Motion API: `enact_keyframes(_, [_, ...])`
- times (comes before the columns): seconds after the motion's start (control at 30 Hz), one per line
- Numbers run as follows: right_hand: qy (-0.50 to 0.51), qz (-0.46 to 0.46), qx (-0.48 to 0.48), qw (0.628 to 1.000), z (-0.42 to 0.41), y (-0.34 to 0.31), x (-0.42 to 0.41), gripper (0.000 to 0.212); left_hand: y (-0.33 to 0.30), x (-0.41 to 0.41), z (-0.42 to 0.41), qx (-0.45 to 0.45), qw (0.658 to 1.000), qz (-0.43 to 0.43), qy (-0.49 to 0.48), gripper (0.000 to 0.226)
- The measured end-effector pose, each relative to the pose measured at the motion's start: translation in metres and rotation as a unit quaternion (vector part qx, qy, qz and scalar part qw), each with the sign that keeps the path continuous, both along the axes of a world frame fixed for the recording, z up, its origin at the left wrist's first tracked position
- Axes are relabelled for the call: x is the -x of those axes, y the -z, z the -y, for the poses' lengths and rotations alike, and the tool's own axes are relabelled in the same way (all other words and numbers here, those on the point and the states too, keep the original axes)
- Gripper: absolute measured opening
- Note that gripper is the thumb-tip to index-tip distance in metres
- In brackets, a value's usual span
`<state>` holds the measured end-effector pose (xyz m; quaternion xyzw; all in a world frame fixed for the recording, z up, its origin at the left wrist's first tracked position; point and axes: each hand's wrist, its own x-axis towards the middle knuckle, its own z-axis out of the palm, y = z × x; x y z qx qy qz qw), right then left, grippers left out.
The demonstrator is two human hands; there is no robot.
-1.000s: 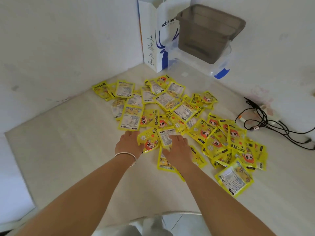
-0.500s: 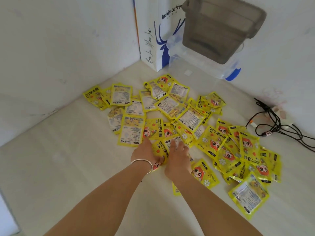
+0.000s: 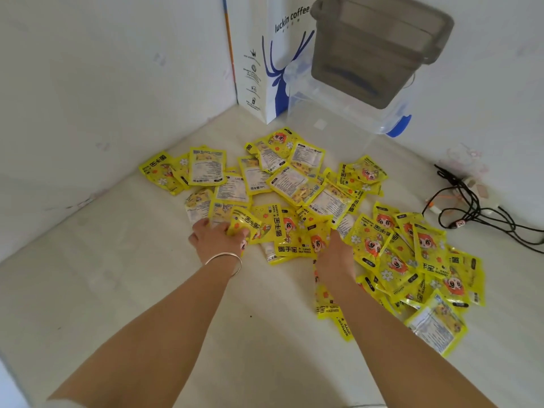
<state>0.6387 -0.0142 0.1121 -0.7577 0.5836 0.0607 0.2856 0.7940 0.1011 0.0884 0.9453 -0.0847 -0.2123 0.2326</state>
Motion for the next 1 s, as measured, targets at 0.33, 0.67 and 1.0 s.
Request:
enact_keyframes(0.33, [0.307,0.154,-0.154,0.926,0.006,-0.005,0.012,0.084,-0.010,0.003,0.003,-0.066,0.996,-0.060,-0.022,0.049])
enact_keyframes(0.67, [0.422,0.286,-0.115,0.852,-0.014,-0.027,0.036,0.073,-0.052,0.089,0.024,0.158,0.977,-0.134,0.052,0.058])
enact_keyframes(1.0, [0.468,0.387,-0.077,0.791,-0.037,-0.059,0.126,0.063,-0.085,0.208,0.061,0.170,0.961,-0.169,0.137,0.056])
